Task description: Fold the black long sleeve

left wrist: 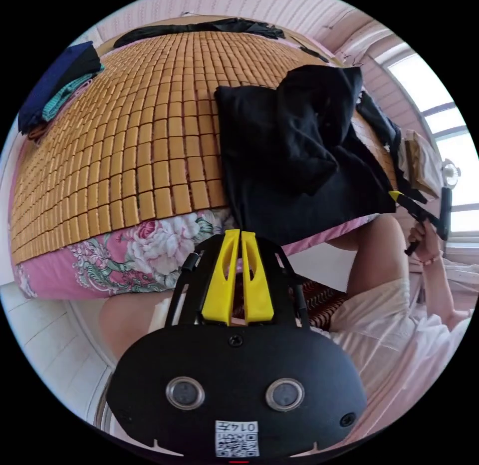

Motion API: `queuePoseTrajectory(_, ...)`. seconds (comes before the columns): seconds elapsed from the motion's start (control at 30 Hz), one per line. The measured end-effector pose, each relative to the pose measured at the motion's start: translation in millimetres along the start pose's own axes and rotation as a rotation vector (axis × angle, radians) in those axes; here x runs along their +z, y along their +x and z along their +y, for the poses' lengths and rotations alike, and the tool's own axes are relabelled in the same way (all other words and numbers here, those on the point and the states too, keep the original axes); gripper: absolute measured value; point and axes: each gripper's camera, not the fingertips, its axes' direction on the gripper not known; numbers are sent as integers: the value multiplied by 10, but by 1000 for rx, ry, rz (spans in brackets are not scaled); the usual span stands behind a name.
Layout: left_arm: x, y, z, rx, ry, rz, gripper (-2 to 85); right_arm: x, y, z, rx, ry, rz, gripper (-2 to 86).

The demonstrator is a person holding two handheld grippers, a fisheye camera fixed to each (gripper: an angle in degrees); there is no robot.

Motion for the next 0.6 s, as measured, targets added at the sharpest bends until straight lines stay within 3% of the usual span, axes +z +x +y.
queuePoseTrajectory(0.1,-474,67,302,44,133,123,-5,-533,-131,129,-22,149,-131,2)
queuePoseTrajectory(0.33,-2494,286,1249,180,776,246,-9,-2180,-665,328,-67,544,-363,2)
queuePoseTrajectory(0.47,-3602,379,1994,288,1154,391,-10,-3347,-1316,653,-278,808,-499,2)
queuePoseTrajectory(0.6,-4250,696,2650,409,1326,282,-10,-4254,-2071,1138,-533,1001,-472,1)
